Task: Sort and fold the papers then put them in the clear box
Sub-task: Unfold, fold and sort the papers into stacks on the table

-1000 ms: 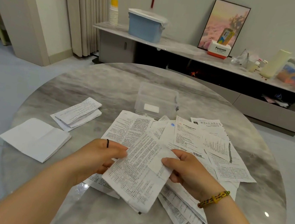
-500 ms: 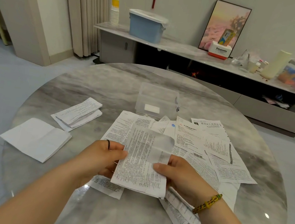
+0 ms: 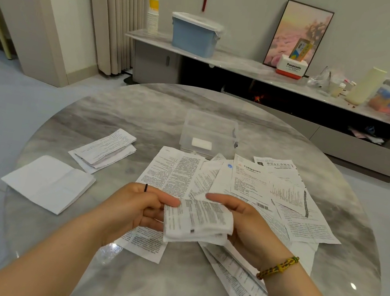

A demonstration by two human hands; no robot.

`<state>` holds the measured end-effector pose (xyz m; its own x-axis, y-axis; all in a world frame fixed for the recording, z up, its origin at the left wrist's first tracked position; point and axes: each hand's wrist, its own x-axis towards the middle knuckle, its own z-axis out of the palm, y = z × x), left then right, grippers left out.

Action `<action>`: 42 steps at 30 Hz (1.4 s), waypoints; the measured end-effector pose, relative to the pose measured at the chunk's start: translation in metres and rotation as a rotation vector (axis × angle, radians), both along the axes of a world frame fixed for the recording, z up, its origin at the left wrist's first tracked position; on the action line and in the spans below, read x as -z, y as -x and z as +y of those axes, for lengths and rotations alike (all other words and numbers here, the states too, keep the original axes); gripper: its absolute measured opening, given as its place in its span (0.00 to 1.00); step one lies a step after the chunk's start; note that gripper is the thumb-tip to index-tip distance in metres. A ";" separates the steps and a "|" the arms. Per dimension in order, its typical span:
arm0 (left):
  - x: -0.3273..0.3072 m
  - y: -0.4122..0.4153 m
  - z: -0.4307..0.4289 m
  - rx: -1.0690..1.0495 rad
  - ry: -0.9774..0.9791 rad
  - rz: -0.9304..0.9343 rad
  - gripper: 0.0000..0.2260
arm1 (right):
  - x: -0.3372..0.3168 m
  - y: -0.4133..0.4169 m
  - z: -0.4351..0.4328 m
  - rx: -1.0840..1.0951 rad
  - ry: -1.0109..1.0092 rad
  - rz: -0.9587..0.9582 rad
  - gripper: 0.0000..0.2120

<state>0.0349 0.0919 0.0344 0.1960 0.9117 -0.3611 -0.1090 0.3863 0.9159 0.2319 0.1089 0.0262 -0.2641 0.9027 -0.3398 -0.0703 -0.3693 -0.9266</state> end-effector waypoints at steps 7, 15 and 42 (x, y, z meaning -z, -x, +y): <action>0.008 -0.005 -0.001 -0.160 -0.110 0.154 0.09 | 0.003 0.001 -0.001 -0.059 -0.013 -0.043 0.11; 0.019 0.003 -0.005 -0.150 -0.126 0.321 0.10 | 0.011 0.010 -0.005 -0.078 -0.049 -0.243 0.10; 0.070 0.185 0.002 -0.645 0.185 0.831 0.26 | 0.041 0.215 0.051 -0.438 0.081 -0.329 0.04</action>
<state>-0.1501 0.0941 -0.0354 -0.6754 0.6726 -0.3024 0.2893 0.6189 0.7303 0.0171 0.1598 -0.0145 -0.4770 0.6998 -0.5317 0.3946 -0.3701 -0.8410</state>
